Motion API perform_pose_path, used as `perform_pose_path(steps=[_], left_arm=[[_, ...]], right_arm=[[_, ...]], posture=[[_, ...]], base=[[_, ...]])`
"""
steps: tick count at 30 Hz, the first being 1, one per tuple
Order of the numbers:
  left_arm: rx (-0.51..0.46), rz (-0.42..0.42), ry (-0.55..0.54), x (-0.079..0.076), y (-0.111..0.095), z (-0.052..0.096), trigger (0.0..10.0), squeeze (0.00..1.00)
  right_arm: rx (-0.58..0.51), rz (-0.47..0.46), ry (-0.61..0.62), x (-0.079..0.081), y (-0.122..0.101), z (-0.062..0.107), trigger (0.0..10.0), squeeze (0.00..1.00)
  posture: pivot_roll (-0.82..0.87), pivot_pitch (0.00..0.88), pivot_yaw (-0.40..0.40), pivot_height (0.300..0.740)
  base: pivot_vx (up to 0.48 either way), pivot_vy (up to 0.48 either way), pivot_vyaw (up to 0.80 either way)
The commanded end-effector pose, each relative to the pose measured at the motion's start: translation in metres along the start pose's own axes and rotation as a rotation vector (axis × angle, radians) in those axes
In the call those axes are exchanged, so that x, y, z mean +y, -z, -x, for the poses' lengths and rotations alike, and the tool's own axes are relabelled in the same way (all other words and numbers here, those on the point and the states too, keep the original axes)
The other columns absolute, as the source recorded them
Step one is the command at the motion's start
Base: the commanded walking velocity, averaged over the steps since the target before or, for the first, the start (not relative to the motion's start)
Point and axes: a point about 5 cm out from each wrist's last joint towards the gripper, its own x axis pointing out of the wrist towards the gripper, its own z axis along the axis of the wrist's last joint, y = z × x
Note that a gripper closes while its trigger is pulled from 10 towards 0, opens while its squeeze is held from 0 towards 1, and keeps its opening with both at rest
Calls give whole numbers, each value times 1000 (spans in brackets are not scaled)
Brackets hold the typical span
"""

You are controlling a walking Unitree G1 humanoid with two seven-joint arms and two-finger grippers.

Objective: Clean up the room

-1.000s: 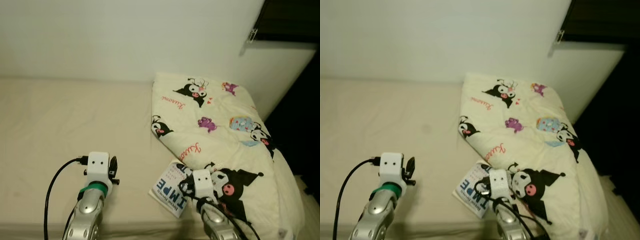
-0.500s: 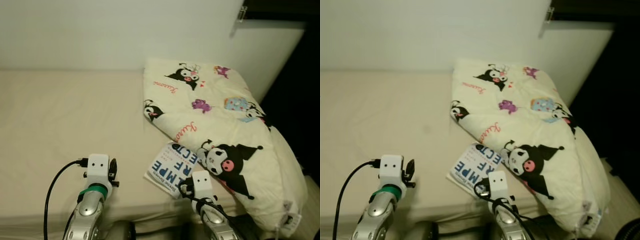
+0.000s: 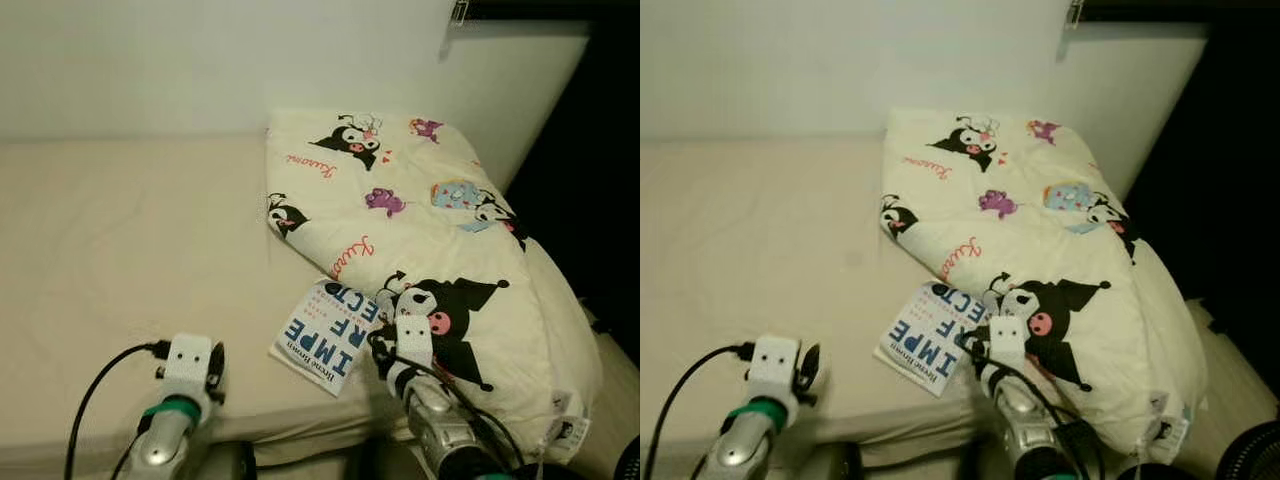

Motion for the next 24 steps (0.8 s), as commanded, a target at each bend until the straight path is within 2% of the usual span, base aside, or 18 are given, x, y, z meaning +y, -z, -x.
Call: perform_pose_path(steps=[1, 2, 4, 8, 13, 15, 16, 17, 20, 21, 22, 23, 24], left_arm=[[-14, -16, 0, 5, 4, 9, 10000, 0], [-28, -14, -11, 9, 5, 13, 10000, 0], [-28, -14, -11, 9, 5, 13, 10000, 0], [-125, -138, 39, 13, 0, 35, 10000, 0], [-187, -187, 70, 16, -8, 47, 10000, 0], [-187, -187, 70, 16, -8, 47, 10000, 0], [-199, -192, 75, 18, -11, 51, 10000, 0], [-198, -181, 49, 25, -10, 57, 10000, 0], [-196, -171, 27, 30, -10, 61, 10000, 0], [-189, -153, -4, 36, -9, 65, 10000, 0], [-189, -153, -4, 36, -9, 65, 10000, 0], [-178, -128, -55, 45, -9, 68, 10000, 0], [-178, -128, -55, 45, -9, 68, 10000, 0]], right_arm=[[27, -42, 8, -2, 3, 0, 10000, 1000], [23, -56, 5, -3, 1, -1, 10000, 1000], [23, -56, 5, -3, 1, -1, 10000, 1000], [22, -131, -26, -3, -5, -4, 10000, 1000], [38, -140, -61, -1, -4, -5, 10000, 1000], [38, -140, -61, -1, -4, -5, 10000, 1000], [45, -153, -57, -2, -4, -5, 10000, 1000], [55, -201, -40, -3, -3, -5, 10000, 1000], [61, -236, -28, -4, -2, -6, 10000, 1000], [70, -267, -19, -4, -1, -6, 10000, 1000], [70, -267, -19, -4, -1, -6, 10000, 1000], [79, -308, -15, -3, 1, -6, 10000, 1000], [79, -308, -15, -3, 1, -6, 10000, 1000]], posture=[[148, 38, -22, 615], [148, 38, -22, 615], [148, 38, -22, 615], [180, 118, -37, 615], [200, 172, -39, 615], [200, 172, -39, 615], [209, 193, -39, 615], [219, 211, -37, 615], [221, 215, -36, 615], [225, 225, -34, 615], [225, 225, -34, 615], [234, 241, -31, 615], [234, 241, -31, 615]], base=[[0, 0, 0], [0, 0, 0], [0, 0, 0], [0, 0, 0], [0, 0, 0], [0, 0, 0], [0, 0, 0], [0, 0, 0], [0, 0, 0], [0, 0, 0], [0, 0, 0], [0, 0, 0], [0, 0, 0]])
